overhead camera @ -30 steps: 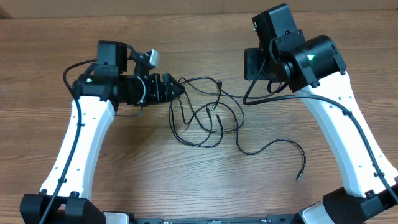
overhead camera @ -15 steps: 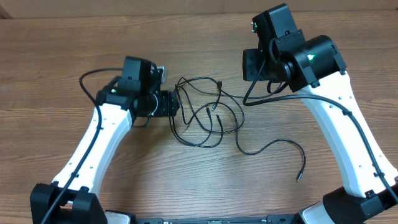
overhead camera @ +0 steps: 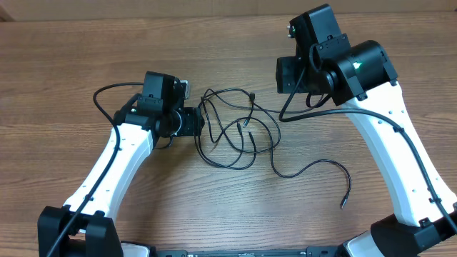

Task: Untangle cables
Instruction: 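Grasp cable strands with both grippers near the center and lift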

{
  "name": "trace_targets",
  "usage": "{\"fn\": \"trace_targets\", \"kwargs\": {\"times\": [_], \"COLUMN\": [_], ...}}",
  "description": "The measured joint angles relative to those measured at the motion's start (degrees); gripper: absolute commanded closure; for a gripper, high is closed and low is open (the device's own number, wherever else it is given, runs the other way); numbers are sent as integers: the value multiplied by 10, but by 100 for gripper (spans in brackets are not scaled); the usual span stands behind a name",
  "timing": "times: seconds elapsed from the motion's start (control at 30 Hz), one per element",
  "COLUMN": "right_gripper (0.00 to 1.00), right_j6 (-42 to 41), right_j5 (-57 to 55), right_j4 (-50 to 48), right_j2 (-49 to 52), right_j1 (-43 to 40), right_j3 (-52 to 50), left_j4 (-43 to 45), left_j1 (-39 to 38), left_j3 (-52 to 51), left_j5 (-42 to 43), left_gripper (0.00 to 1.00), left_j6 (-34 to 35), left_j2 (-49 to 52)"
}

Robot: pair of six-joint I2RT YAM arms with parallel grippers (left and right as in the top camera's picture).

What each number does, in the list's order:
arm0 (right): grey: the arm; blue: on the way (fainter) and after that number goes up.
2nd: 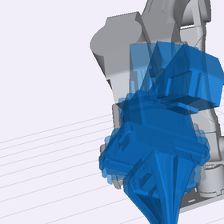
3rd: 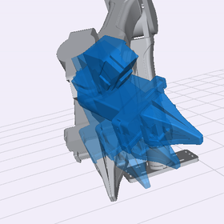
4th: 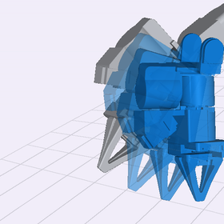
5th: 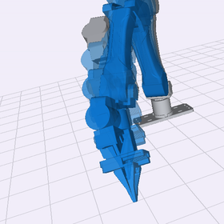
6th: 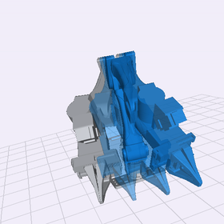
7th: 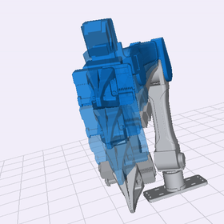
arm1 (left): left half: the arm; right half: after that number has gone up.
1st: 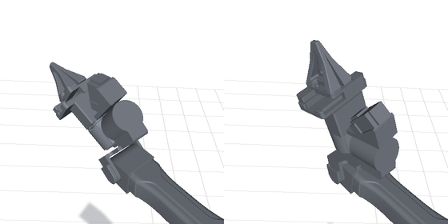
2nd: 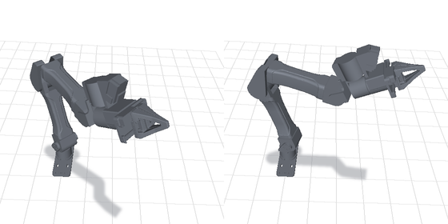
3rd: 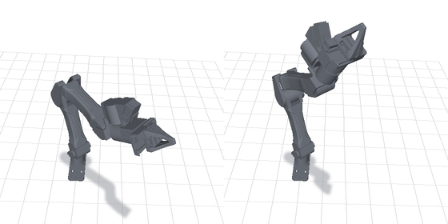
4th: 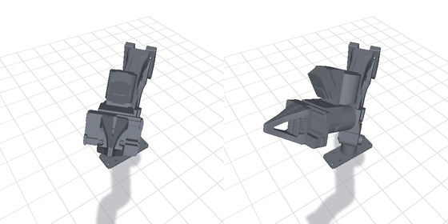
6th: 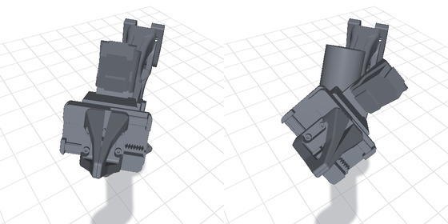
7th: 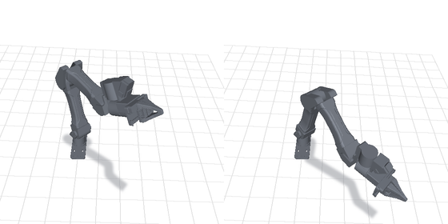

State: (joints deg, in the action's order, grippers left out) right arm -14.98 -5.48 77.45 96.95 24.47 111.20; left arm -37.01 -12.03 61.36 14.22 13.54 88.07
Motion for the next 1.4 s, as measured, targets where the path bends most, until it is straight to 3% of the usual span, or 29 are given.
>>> {"fn": "trace_targets", "kwargs": {"times": [0.13,0.23,0.3,0.37,0.6,0.97,1.17,1.4], "right_gripper": [40,40,40,40,41,39,39,36], "right_j6": [0,0,0,0,0,78,108,118], "right_j5": [29,51,62,74,127,294,342,340], "right_j4": [-3,-3,-3,-4,-11,-25,-52,-72], "right_j2": [1,6,15,25,61,86,86,96], "right_j1": [0,0,0,0,0,0,0,0], "right_j3": [0,0,0,0,0,0,0,0], "left_j4": [18,35,46,56,75,30,13,-41], "left_j1": [0,0,0,0,0,0,0,-4], "left_j3": [-10,-12,-12,-12,7,188,207,208], "left_j5": [-2,-12,-16,-20,16,90,137,122], "left_gripper": [42,53,78,96,96,96,96,96], "left_j6": [0,1,6,6,9,10,8,-12], "left_j2": [16,34,47,58,65,23,12,12]}}
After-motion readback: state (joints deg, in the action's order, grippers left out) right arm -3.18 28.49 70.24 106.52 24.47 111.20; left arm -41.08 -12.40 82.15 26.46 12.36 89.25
